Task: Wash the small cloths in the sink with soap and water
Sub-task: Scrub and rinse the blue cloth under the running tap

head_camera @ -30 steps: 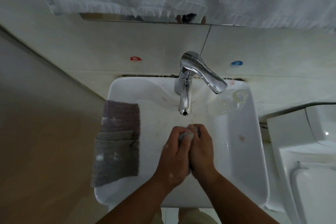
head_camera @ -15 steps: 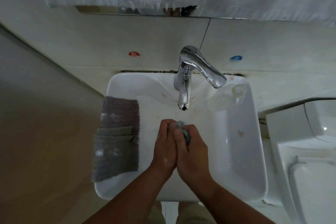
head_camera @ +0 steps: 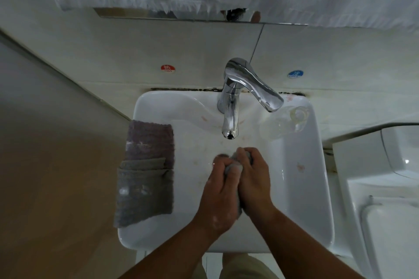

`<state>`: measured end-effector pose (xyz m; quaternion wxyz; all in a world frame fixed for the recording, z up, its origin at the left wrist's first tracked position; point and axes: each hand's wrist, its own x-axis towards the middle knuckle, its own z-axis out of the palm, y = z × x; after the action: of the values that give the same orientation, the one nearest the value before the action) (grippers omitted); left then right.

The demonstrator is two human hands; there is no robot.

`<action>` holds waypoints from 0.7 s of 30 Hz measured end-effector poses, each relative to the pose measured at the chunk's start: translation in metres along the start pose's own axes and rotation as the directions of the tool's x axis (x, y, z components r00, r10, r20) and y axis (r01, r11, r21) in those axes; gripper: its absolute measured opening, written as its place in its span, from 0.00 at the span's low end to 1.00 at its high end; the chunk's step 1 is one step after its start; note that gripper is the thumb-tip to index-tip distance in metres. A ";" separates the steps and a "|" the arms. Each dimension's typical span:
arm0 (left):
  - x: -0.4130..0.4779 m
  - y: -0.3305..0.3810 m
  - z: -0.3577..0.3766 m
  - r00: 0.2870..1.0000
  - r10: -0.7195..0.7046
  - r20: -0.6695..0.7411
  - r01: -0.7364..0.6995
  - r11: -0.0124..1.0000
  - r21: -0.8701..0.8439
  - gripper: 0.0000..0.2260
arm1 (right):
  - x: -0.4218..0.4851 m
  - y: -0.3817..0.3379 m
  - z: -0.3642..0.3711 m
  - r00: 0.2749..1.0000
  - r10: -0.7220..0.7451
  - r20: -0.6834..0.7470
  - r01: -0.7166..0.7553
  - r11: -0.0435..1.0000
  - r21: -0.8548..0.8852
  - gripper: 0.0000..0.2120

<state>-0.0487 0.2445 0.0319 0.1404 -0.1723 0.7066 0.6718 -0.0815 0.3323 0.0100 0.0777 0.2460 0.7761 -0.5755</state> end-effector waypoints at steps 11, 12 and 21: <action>0.005 0.010 0.000 1.000 0.008 0.005 -0.008 1.000 0.008 0.07 | 0.000 -0.001 0.003 0.998 0.063 0.020 -0.064 0.997 0.043 0.10; 0.014 0.006 -0.004 0.999 0.012 -0.039 -0.011 0.999 0.042 0.07 | -0.010 0.000 0.007 0.997 0.058 0.042 -0.060 0.997 0.042 0.10; 0.003 0.003 -0.002 1.000 -0.010 0.000 0.010 1.000 0.009 0.08 | -0.003 -0.003 0.005 0.997 0.068 0.048 -0.070 0.996 0.047 0.11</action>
<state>-0.0523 0.2420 0.0332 0.1446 -0.1752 0.7089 0.6677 -0.0810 0.3259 0.0125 0.1092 0.2611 0.7510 -0.5966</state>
